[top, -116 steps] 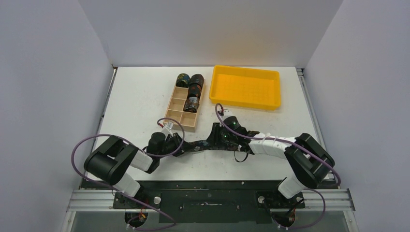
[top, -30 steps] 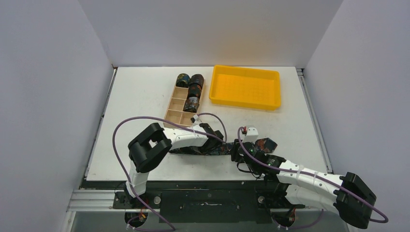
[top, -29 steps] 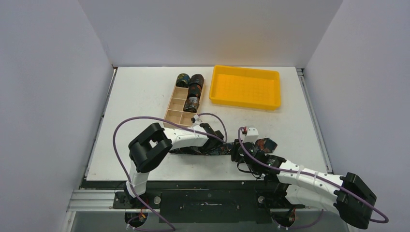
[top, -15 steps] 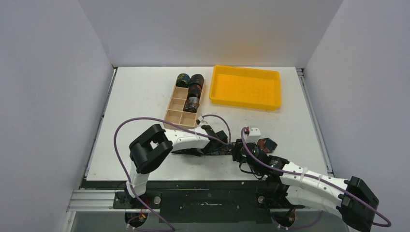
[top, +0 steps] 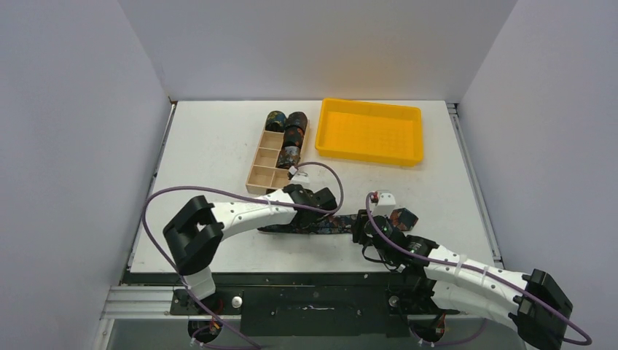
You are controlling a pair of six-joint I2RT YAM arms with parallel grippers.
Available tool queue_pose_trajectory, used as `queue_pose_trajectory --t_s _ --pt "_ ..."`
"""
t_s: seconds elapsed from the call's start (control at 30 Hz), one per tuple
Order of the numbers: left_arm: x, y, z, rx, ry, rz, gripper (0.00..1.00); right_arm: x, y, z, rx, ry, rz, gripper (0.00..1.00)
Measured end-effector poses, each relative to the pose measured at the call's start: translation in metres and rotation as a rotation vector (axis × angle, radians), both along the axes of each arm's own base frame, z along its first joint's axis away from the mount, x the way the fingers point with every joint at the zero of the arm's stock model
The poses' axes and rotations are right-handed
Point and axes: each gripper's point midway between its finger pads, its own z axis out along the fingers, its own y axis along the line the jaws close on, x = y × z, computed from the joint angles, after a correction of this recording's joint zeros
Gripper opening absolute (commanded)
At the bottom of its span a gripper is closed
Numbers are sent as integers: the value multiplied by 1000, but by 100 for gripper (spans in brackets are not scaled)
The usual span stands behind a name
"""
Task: Roll the ties
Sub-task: Roll the tie at the center of the board.
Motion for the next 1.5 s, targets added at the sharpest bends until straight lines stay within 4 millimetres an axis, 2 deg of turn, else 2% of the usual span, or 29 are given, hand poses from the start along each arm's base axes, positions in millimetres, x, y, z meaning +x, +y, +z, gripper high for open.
queue_pose_trajectory --t_s 0.2,0.33,0.5,0.63,0.73,0.83,0.87,1.03,1.17,1.4,1.5 --pt "-1 4 41 -155 -88 -3 96 6 -9 10 1 -38 -33 62" --pt "2 19 65 -365 -178 8 96 12 -10 18 8 -61 -22 72" --pt "14 55 71 -761 -354 64 96 19 3 32 73 -48 36 72" --pt "11 55 74 -976 -455 16 97 22 30 45 174 -29 134 67" --pt "15 57 78 -1049 -480 15 98 20 50 44 228 0 207 61" --pt "22 64 68 -1095 -472 57 100 21 72 36 256 57 256 58" --pt "24 68 61 -1106 -459 77 95 21 79 33 256 74 268 58" --pt "22 84 26 -1137 -370 177 95 20 126 28 245 116 342 55" --pt "18 86 20 -1155 -341 203 94 19 164 27 242 124 394 54" --pt "3 88 -12 -1154 -270 247 93 32 205 16 215 136 417 54" --pt "2 89 -15 -1153 -263 254 93 37 214 11 198 140 416 53"
